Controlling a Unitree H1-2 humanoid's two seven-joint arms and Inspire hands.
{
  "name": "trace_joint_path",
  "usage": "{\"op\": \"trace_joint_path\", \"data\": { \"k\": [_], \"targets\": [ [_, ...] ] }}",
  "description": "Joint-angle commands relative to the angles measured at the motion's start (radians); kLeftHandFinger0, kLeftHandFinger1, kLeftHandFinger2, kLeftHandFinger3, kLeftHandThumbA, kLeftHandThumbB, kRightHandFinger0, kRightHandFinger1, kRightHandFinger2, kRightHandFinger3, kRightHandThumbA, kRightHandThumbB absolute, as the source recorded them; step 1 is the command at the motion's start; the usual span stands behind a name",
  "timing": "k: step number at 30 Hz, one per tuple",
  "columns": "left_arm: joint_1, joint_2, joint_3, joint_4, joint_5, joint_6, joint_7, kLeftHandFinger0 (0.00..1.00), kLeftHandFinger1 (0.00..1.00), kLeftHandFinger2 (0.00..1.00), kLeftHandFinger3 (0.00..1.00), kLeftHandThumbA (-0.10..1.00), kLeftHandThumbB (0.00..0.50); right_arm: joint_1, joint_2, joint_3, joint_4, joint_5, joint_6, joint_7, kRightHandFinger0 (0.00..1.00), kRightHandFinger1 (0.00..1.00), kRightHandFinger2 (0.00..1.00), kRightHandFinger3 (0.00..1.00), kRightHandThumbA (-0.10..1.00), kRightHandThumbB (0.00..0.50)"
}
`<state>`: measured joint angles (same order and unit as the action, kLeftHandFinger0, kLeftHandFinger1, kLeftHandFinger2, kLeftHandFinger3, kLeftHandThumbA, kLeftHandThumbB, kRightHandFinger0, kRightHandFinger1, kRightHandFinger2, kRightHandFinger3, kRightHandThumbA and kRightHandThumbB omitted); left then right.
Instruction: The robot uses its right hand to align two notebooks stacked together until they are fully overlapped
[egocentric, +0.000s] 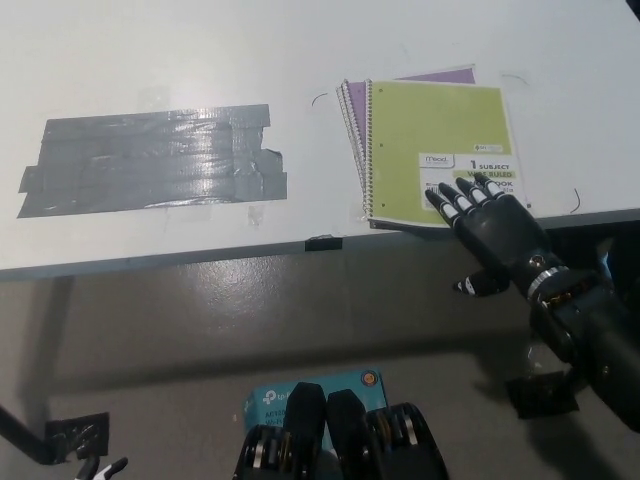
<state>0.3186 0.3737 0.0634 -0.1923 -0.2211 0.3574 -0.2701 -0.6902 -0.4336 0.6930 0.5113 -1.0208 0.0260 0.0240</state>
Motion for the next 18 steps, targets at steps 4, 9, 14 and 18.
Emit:
{"op": "trace_joint_path", "data": {
  "k": [4, 9, 14, 18],
  "targets": [
    [0.012, 0.026, 0.001, -0.027, 0.001, -0.023, -0.028, 0.50, 0.58, 0.57, 1.00, 1.00, 0.500, -0.005, -0.045, 0.046, 0.023, -0.045, -0.062, 0.072, 1.00, 1.00, 1.00, 1.00, 1.00, 0.392],
    [0.007, 0.029, 0.002, -0.037, 0.004, -0.018, -0.027, 0.47, 0.56, 0.56, 1.00, 1.00, 0.500, -0.024, -0.064, 0.054, 0.034, -0.051, -0.074, 0.073, 1.00, 1.00, 1.00, 1.00, 1.00, 0.391],
    [0.001, 0.035, -0.003, -0.029, 0.005, -0.024, -0.037, 0.51, 0.60, 0.61, 1.00, 1.00, 0.500, -0.057, -0.100, 0.081, 0.046, -0.106, -0.082, 0.053, 1.00, 1.00, 1.00, 1.00, 1.00, 0.397],
    [0.000, 0.031, -0.002, -0.035, 0.008, -0.014, -0.034, 0.49, 0.56, 0.58, 1.00, 1.00, 0.500, -0.096, -0.119, 0.101, 0.057, -0.142, -0.074, 0.070, 1.00, 1.00, 1.00, 1.00, 1.00, 0.398]
  ]
}}
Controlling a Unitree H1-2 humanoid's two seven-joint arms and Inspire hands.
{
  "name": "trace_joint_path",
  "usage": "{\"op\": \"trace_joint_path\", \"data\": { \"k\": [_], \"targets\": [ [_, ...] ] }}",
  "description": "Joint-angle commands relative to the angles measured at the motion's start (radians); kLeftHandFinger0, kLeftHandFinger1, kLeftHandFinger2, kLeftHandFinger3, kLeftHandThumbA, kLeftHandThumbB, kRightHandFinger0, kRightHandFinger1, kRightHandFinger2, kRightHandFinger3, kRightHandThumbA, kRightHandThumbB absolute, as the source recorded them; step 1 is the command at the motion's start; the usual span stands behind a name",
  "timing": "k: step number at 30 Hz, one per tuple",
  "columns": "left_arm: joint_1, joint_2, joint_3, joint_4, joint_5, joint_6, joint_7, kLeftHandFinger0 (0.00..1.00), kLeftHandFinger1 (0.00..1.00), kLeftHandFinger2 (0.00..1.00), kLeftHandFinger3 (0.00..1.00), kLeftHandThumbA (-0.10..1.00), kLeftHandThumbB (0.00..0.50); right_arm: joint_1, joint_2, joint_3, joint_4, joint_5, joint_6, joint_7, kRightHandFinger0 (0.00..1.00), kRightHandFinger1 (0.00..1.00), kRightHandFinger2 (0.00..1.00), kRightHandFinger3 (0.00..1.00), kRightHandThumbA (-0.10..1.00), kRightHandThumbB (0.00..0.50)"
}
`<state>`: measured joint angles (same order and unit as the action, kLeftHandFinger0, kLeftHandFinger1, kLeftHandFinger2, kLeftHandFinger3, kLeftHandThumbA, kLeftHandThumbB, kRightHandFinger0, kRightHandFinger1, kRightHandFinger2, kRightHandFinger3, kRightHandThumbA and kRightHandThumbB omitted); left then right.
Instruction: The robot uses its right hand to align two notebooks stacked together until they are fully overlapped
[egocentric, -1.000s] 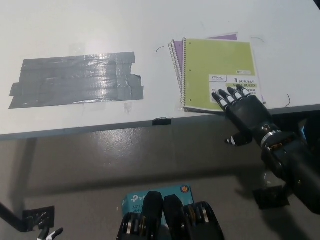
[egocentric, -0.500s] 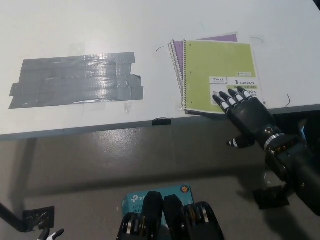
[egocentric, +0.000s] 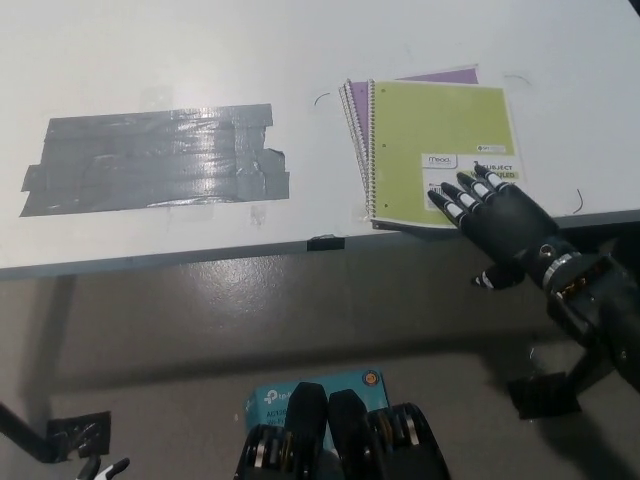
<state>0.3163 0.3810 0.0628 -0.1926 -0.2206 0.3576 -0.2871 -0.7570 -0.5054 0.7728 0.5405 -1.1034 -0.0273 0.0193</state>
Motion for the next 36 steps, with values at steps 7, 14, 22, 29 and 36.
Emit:
{"op": "trace_joint_path", "data": {
  "k": [7, 14, 22, 29, 36],
  "targets": [
    [0.007, 0.023, 0.001, -0.028, 0.011, -0.027, -0.015, 0.56, 0.61, 0.59, 1.00, 1.00, 0.500, -0.057, -0.037, 0.020, 0.054, -0.068, -0.019, 0.045, 1.00, 1.00, 1.00, 1.00, 1.00, 0.416],
    [0.009, 0.027, 0.000, -0.039, 0.014, -0.019, -0.015, 0.52, 0.59, 0.60, 1.00, 1.00, 0.500, -0.046, -0.009, -0.002, 0.033, -0.041, -0.017, 0.045, 1.00, 1.00, 1.00, 1.00, 1.00, 0.399],
    [0.017, 0.025, 0.001, -0.036, 0.014, -0.026, -0.018, 0.50, 0.56, 0.56, 1.00, 1.00, 0.500, 0.025, 0.006, -0.045, -0.051, 0.015, -0.053, 0.063, 1.00, 1.00, 1.00, 1.00, 1.00, 0.389],
    [0.018, 0.021, 0.001, -0.032, 0.016, -0.031, -0.016, 0.46, 0.54, 0.56, 1.00, 1.00, 0.500, 0.048, 0.000, -0.096, -0.116, 0.074, -0.069, 0.096, 1.00, 1.00, 1.00, 1.00, 1.00, 0.374],
    [0.012, 0.024, 0.006, -0.034, 0.017, -0.023, -0.015, 0.47, 0.54, 0.55, 1.00, 1.00, 0.500, 0.047, -0.001, -0.179, -0.178, 0.109, -0.075, 0.083, 1.00, 1.00, 1.00, 1.00, 1.00, 0.314]
  ]
}}
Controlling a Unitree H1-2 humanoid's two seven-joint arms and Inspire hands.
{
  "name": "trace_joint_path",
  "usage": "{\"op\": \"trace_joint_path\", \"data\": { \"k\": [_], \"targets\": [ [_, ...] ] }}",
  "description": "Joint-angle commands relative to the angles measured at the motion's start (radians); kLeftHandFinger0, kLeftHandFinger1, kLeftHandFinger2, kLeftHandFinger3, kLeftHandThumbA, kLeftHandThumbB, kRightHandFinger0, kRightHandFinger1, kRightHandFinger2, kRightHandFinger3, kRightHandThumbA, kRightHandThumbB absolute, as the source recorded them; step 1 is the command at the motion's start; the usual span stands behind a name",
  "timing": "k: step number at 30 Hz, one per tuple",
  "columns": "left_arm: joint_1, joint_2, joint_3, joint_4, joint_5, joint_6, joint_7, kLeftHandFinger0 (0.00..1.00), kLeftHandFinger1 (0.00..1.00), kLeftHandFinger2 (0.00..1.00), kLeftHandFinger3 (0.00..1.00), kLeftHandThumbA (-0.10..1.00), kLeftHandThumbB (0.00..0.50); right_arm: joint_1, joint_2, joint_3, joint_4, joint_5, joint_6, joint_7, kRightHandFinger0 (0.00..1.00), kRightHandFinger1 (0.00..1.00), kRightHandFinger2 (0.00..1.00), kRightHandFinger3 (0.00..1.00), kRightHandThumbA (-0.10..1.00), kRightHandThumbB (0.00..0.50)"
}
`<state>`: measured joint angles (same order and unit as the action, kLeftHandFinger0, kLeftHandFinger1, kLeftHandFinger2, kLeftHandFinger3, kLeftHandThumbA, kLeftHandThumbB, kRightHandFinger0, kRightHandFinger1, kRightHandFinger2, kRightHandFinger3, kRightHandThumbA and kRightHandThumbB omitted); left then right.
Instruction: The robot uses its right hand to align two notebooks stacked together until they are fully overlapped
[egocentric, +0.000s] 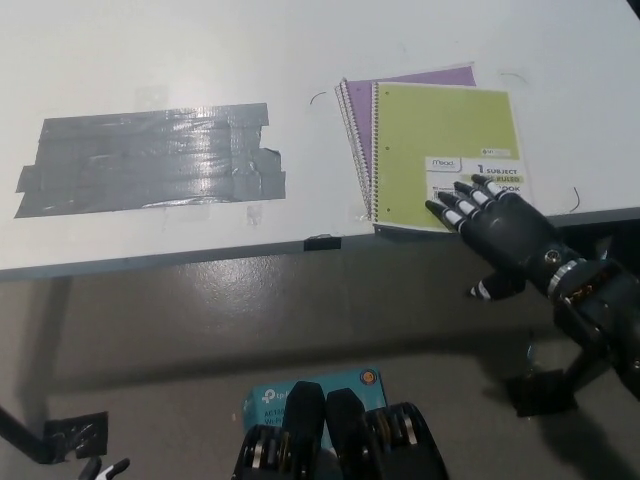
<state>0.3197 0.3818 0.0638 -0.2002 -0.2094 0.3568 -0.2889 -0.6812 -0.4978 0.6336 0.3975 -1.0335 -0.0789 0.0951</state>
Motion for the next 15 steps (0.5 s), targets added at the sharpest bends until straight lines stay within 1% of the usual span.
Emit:
{"op": "trace_joint_path", "data": {
  "k": [1, 2, 3, 4, 5, 8, 9, 10, 12, 13, 14, 15],
  "targets": [
    [0.009, 0.021, 0.007, -0.029, 0.001, -0.014, -0.012, 0.48, 0.55, 0.55, 1.00, 1.00, 0.500, -0.039, -0.013, -0.060, -0.025, 0.032, -0.026, -0.034, 1.00, 1.00, 1.00, 1.00, 1.00, 0.277],
    [0.012, 0.024, 0.005, -0.031, 0.006, -0.018, -0.013, 0.50, 0.56, 0.56, 1.00, 1.00, 0.500, -0.042, -0.016, -0.073, -0.029, 0.037, -0.024, -0.029, 1.00, 1.00, 1.00, 1.00, 1.00, 0.264],
    [0.012, 0.023, 0.005, -0.031, 0.004, -0.017, -0.013, 0.51, 0.56, 0.56, 1.00, 1.00, 0.500, -0.047, -0.020, -0.075, -0.029, 0.028, -0.019, -0.029, 1.00, 1.00, 1.00, 1.00, 1.00, 0.263],
    [0.012, 0.021, 0.006, -0.033, -0.002, -0.013, -0.015, 0.51, 0.56, 0.56, 1.00, 1.00, 0.500, -0.052, -0.024, -0.086, -0.035, 0.015, -0.013, -0.027, 1.00, 1.00, 1.00, 1.00, 1.00, 0.249],
    [0.010, 0.021, 0.006, -0.029, -0.005, -0.018, -0.018, 0.48, 0.54, 0.56, 1.00, 1.00, 0.500, -0.055, -0.024, -0.095, -0.033, 0.012, -0.013, -0.037, 1.00, 1.00, 1.00, 1.00, 1.00, 0.238],
    [0.008, 0.019, 0.006, -0.031, -0.009, -0.010, -0.019, 0.44, 0.54, 0.55, 1.00, 1.00, 0.500, -0.073, -0.028, -0.118, -0.056, 0.001, 0.001, -0.012, 1.00, 1.00, 1.00, 1.00, 1.00, 0.237],
    [0.008, 0.020, 0.005, -0.034, -0.007, -0.008, -0.018, 0.43, 0.53, 0.55, 1.00, 1.00, 0.500, -0.079, -0.027, -0.129, -0.077, 0.012, 0.018, 0.035, 1.00, 1.00, 1.00, 1.00, 0.99, 0.226],
    [0.010, 0.023, 0.000, -0.037, 0.007, -0.013, -0.014, 0.43, 0.53, 0.55, 1.00, 1.00, 0.500, -0.081, -0.025, -0.141, -0.087, 0.020, 0.026, 0.052, 1.00, 1.00, 1.00, 1.00, 0.96, 0.229],
    [0.007, 0.024, 0.000, -0.029, 0.008, -0.022, -0.017, 0.48, 0.55, 0.55, 1.00, 1.00, 0.500, -0.092, -0.014, -0.164, -0.089, 0.038, 0.036, 0.076, 1.00, 1.00, 1.00, 1.00, 0.94, 0.226],
    [0.007, 0.022, 0.002, -0.024, 0.005, -0.023, -0.016, 0.49, 0.55, 0.54, 1.00, 1.00, 0.500, -0.103, -0.001, -0.204, -0.136, 0.079, 0.095, 0.151, 1.00, 1.00, 1.00, 1.00, 1.00, 0.216],
    [0.007, 0.021, 0.002, -0.023, 0.005, -0.023, -0.015, 0.49, 0.55, 0.54, 1.00, 1.00, 0.500, -0.102, 0.001, -0.209, -0.137, 0.076, 0.094, 0.156, 1.00, 1.00, 1.00, 1.00, 1.00, 0.218],
    [0.006, 0.019, 0.003, -0.021, -0.001, -0.019, -0.017, 0.50, 0.56, 0.54, 1.00, 1.00, 0.500, -0.113, 0.025, -0.265, -0.158, 0.147, 0.148, 0.200, 1.00, 1.00, 1.00, 1.00, 0.97, 0.196]
  ]
}}
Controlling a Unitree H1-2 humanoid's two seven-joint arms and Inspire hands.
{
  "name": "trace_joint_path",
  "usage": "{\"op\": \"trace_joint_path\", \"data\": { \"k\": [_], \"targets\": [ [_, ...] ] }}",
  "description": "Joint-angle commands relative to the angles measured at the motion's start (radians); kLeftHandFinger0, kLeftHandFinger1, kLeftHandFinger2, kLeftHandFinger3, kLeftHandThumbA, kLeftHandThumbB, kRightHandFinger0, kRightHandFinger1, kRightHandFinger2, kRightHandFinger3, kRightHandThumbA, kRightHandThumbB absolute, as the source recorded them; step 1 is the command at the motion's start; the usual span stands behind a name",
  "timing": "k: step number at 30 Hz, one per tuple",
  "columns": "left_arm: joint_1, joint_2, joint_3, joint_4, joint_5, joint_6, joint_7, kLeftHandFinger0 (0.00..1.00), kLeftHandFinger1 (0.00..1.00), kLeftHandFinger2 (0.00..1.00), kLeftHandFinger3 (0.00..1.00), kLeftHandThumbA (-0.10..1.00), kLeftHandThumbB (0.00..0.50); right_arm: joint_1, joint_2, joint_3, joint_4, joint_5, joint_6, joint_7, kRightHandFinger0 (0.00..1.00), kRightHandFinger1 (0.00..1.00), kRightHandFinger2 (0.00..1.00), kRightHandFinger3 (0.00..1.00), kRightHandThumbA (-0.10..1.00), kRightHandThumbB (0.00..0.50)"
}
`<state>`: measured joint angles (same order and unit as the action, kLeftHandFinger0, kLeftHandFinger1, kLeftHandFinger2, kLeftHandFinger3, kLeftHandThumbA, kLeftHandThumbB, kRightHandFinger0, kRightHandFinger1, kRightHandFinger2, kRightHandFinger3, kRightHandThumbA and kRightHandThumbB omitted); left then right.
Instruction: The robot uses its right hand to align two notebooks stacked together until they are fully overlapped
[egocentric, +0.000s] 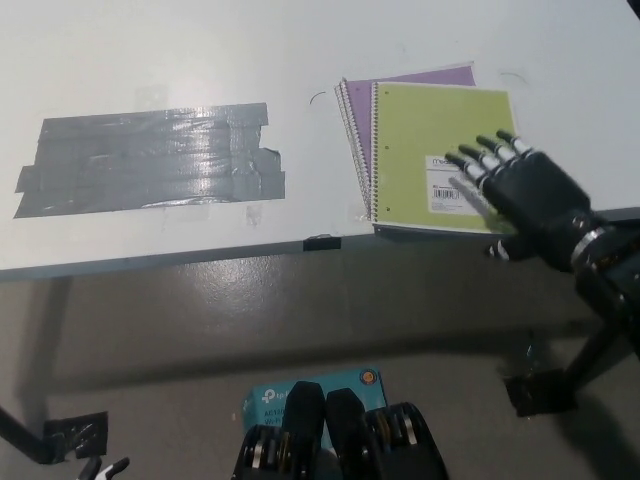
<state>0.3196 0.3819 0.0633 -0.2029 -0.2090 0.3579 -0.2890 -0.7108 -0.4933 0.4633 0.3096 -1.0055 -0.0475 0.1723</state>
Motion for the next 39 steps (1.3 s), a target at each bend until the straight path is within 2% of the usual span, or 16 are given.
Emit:
{"op": "trace_joint_path", "data": {
  "k": [1, 3, 5, 7, 9, 10, 13, 14, 20, 21, 22, 24, 26, 27, 33, 39],
  "targets": [
    [0.005, 0.018, 0.003, -0.016, 0.000, -0.016, -0.015, 0.51, 0.57, 0.53, 1.00, 1.00, 0.500, -0.095, 0.039, -0.140, -0.080, 0.177, 0.149, 0.143, 1.00, 1.00, 1.00, 0.99, 0.89, 0.183],
    [0.010, 0.016, 0.001, -0.020, 0.002, -0.021, -0.015, 0.52, 0.58, 0.54, 1.00, 1.00, 0.500, -0.102, 0.061, -0.189, -0.086, 0.216, 0.176, 0.159, 0.96, 0.99, 0.92, 0.94, 0.80, 0.170],
    [0.011, 0.016, 0.000, -0.020, 0.005, -0.022, -0.013, 0.49, 0.55, 0.55, 1.00, 1.00, 0.500, -0.118, 0.086, -0.237, -0.092, 0.249, 0.217, 0.173, 0.77, 0.81, 0.81, 0.90, 0.72, 0.146],
    [0.002, 0.019, -0.002, -0.013, 0.006, -0.030, -0.018, 0.46, 0.54, 0.56, 1.00, 1.00, 0.500, -0.136, 0.124, -0.284, -0.094, 0.271, 0.256, 0.154, 0.39, 0.43, 0.57, 0.83, 0.73, 0.177],
    [0.002, 0.016, -0.001, -0.015, 0.008, -0.026, -0.012, 0.45, 0.54, 0.55, 1.00, 1.00, 0.500, -0.158, 0.147, -0.303, -0.075, 0.276, 0.262, 0.144, 0.23, 0.27, 0.43, 0.79, 0.75, 0.181],
    [0.002, 0.016, -0.001, -0.017, 0.008, -0.024, -0.011, 0.45, 0.54, 0.55, 1.00, 1.00, 0.500, -0.160, 0.151, -0.308, -0.072, 0.279, 0.261, 0.142, 0.18, 0.22, 0.39, 0.77, 0.75, 0.181],
    [-0.003, 0.014, -0.002, -0.007, -0.001, -0.023, -0.018, 0.49, 0.56, 0.56, 1.00, 1.00, 0.500, -0.173, 0.177, -0.324, -0.060, 0.283, 0.288, 0.128, 0.23, 0.25, 0.41, 0.78, 0.72, 0.168],
    [-0.001, 0.014, -0.002, -0.010, 0.002, -0.020, -0.016, 0.49, 0.57, 0.58, 1.00, 1.00, 0.500, -0.174, 0.207, -0.342, -0.039, 0.285, 0.328, 0.100, 0.17, 0.19, 0.37, 0.80, 0.66, 0.157],
    [0.001, 0.012, 0.000, -0.021, 0.008, -0.018, -0.008, 0.47, 0.57, 0.59, 1.00, 1.00, 0.500, -0.163, 0.288, -0.384, 0.042, 0.290, 0.399, 0.004, 0.29, 0.30, 0.46, 0.78, 0.58, 0.109],
    [-0.002, 0.011, -0.003, -0.019, 0.008, -0.022, -0.010, 0.47, 0.56, 0.58, 1.00, 1.00, 0.500, -0.149, 0.323, -0.392, 0.075, 0.294, 0.393, -0.045, 0.37, 0.41, 0.55, 0.82, 0.60, 0.107],
    [-0.003, 0.009, -0.005, -0.020, 0.008, -0.022, -0.010, 0.46, 0.57, 0.58, 1.00, 1.00, 0.500, -0.147, 0.337, -0.389, 0.078, 0.283, 0.425, -0.042, 0.31, 0.37, 0.54, 0.89, 0.66, 0.113],
    [-0.005, 0.003, -0.005, -0.021, -0.001, -0.016, -0.011, 0.45, 0.56, 0.59, 1.00, 1.00, 0.500, -0.135, 0.372, -0.394, 0.084, 0.284, 0.447, -0.066, 0.17, 0.25, 0.45, 0.85, 0.67, 0.131],
    [0.000, 0.005, -0.010, -0.022, 0.012, -0.031, -0.011, 0.47, 0.58, 0.59, 1.00, 1.00, 0.500, -0.117, 0.431, -0.383, 0.109, 0.268, 0.500, -0.097, 0.83, 0.97, 0.90, 0.97, 0.80, 0.122],
    [0.000, 0.006, -0.012, -0.023, 0.015, -0.034, -0.010, 0.47, 0.58, 0.59, 1.00, 1.00, 0.500, -0.115, 0.432, -0.376, 0.110, 0.263, 0.502, -0.096, 1.00, 1.00, 0.94, 0.99, 0.83, 0.134],
    [-0.012, -0.001, -0.016, -0.029, 0.010, -0.030, -0.009, 0.43, 0.54, 0.55, 1.00, 1.00, 0.500, -0.069, 0.427, -0.256, 0.186, 0.172, 0.485, -0.163, 1.00, 1.00, 1.00, 1.00, 1.00, 0.170],
    [-0.023, 0.003, -0.024, -0.035, 0.015, -0.023, -0.013, 0.50, 0.56, 0.54, 1.00, 1.00, 0.500, -0.046, 0.412, -0.192, 0.196, 0.138, 0.516, -0.177, 1.00, 1.00, 1.00, 1.00, 1.00, 0.232]
  ]
}}
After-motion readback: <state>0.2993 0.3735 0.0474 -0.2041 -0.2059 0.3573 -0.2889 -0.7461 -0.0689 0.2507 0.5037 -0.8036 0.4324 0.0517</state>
